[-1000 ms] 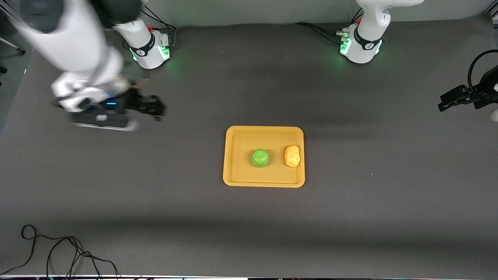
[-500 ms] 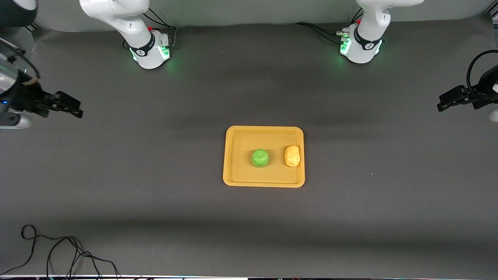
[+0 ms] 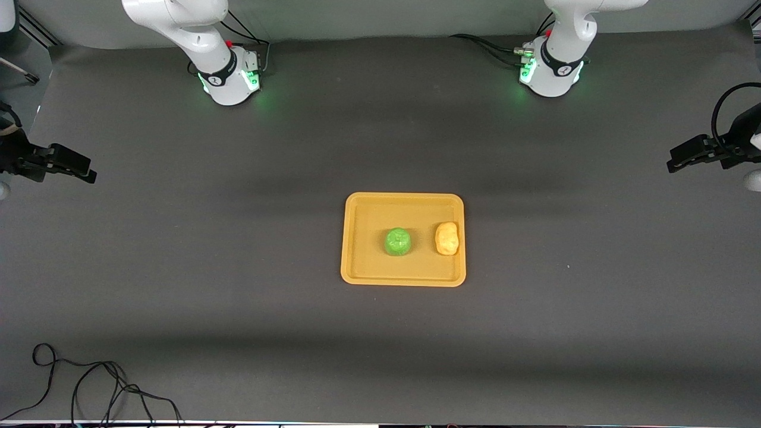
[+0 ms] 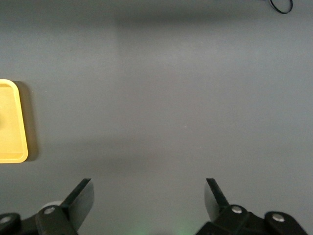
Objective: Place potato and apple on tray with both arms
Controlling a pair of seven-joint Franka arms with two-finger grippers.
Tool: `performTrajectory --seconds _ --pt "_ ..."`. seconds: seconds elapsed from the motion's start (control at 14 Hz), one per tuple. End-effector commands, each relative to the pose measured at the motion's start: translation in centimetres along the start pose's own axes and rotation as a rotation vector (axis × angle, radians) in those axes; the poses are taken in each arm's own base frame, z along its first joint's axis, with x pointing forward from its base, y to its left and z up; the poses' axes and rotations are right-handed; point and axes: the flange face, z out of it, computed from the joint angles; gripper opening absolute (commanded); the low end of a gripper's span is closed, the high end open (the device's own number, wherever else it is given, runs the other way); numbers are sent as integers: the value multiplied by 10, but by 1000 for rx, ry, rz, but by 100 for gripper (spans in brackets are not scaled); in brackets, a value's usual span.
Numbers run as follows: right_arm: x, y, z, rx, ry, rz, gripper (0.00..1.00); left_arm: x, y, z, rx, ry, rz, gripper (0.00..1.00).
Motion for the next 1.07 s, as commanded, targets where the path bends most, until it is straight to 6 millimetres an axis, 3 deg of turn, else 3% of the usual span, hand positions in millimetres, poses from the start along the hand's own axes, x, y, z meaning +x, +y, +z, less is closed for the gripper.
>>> performTrajectory --seconds 0.0,1.0 --pt "-3 -2 -4 13 18 -23 100 2 0 4 -9 -3 -10 100" --pt "1 -4 6 26 -4 -18 100 8 -1 10 -8 -2 -14 100"
